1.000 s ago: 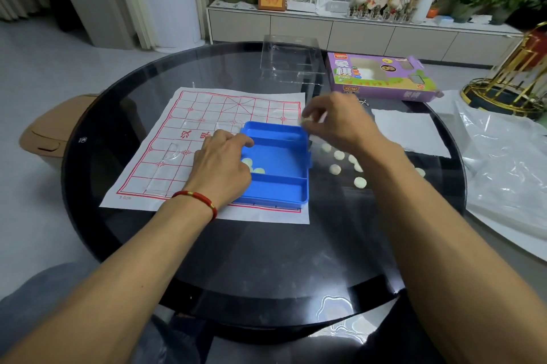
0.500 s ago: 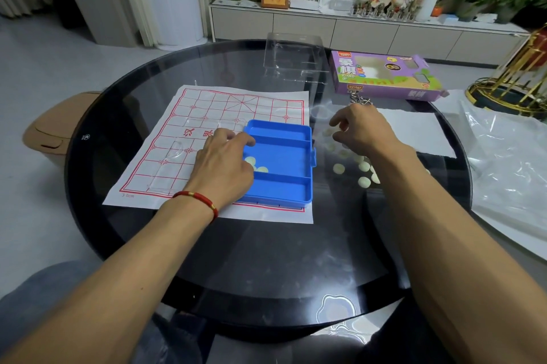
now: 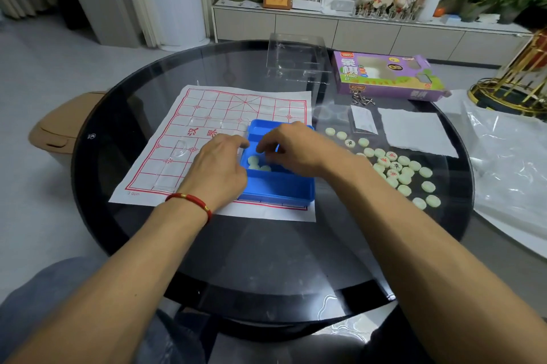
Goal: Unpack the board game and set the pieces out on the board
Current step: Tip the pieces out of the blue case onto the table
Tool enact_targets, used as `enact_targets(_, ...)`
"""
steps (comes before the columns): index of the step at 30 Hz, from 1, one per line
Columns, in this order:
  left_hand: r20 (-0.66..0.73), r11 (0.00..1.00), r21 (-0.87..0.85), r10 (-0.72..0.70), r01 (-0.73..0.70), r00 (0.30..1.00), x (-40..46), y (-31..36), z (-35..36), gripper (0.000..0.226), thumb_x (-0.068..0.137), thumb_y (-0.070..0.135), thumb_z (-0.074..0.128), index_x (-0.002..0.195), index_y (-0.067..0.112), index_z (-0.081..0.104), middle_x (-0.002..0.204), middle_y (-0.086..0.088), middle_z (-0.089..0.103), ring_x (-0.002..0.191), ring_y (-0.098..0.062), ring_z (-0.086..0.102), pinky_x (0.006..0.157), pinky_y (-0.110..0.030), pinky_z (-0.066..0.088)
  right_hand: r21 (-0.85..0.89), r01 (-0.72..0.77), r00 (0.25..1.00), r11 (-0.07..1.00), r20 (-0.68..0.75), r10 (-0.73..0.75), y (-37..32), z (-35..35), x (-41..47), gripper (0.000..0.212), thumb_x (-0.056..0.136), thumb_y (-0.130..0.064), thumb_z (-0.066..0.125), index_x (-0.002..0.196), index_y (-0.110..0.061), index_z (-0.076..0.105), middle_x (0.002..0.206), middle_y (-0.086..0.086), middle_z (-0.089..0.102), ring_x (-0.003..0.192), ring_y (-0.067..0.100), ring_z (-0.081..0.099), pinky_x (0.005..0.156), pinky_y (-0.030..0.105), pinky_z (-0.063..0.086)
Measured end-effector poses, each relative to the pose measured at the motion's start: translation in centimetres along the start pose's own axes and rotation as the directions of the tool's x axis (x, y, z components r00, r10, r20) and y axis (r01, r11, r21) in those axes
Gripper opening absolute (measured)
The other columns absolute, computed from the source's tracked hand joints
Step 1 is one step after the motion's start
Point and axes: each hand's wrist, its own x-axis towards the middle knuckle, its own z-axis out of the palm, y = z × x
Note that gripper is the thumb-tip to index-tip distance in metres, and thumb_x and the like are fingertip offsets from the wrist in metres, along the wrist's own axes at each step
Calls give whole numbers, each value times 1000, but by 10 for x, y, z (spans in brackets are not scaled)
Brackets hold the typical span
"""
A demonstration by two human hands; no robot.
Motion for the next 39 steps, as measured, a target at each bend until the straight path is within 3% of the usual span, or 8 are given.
enact_targets(3,44,999,17,28,-28,999,-2,-4,1,51,95,10,58,145,17,48,147,-3,48,135,-21,44,111,-30,34,-30,-9,999,1000,52,11,-7,10,5,32,104,-12,46,127,-15,69,120,6,67,108,26,60,92,40,49)
enact_targets(7,74,998,43,45,-48,996,-2,-7,2,55,96,20,63,148,16,43,149,-3,47,137,-21,41,113,-31,33,69,15,998,997,60,-19,-7,10,2,27,104,-16,50,124,-15,69,111,-3,64,98,12,55,82,21,40)
enact_targets(10,71,997,63,29,-34,997,-3,-6,3,58,96,24,64,149,18,41,150,-2,45,138,-21,39,113,-32,33,122,25,998,992,53,-31,-7,10,1,23,102,-20,56,119,-16,71,115,-1,70,93,9,54,77,16,38)
enact_targets(16,78,995,72,68,-73,995,-4,-4,2,50,96,18,61,144,21,48,149,-1,45,138,-20,38,113,-32,32,105,15,995,994,101,-26,-1,3,-2,22,99,-15,61,116,-19,75,113,-4,73,96,10,60,90,25,48)
enact_targets(20,101,990,124,55,-68,993,-4,-2,3,44,97,16,57,141,23,55,157,0,36,145,-19,28,117,-34,27,115,0,994,993,111,-13,7,-2,-6,19,95,-14,68,111,-20,76,105,-6,74,92,8,64,84,22,50)
enact_targets(25,104,990,126,56,-69,993,-4,-2,4,44,99,11,52,141,23,56,159,0,33,147,-20,25,118,-35,27,90,16,995,996,95,-25,9,-2,-4,21,93,-16,71,113,-24,75,94,-3,74,85,12,66,82,29,55)
enact_targets(32,135,983,135,105,-124,985,-3,-2,4,41,104,12,42,141,18,56,153,-2,38,140,-20,30,114,-32,31,29,40,995,999,91,-42,11,-2,-1,19,94,-17,70,109,-26,76,97,-5,74,85,10,65,82,30,56)
enact_targets(39,241,974,176,101,-146,965,-2,-2,4,47,105,16,39,151,24,44,165,0,16,150,-21,12,121,-36,20,39,60,995,997,72,-63,14,1,-1,17,92,-22,73,109,-25,76,99,-4,73,85,9,65,79,29,57)
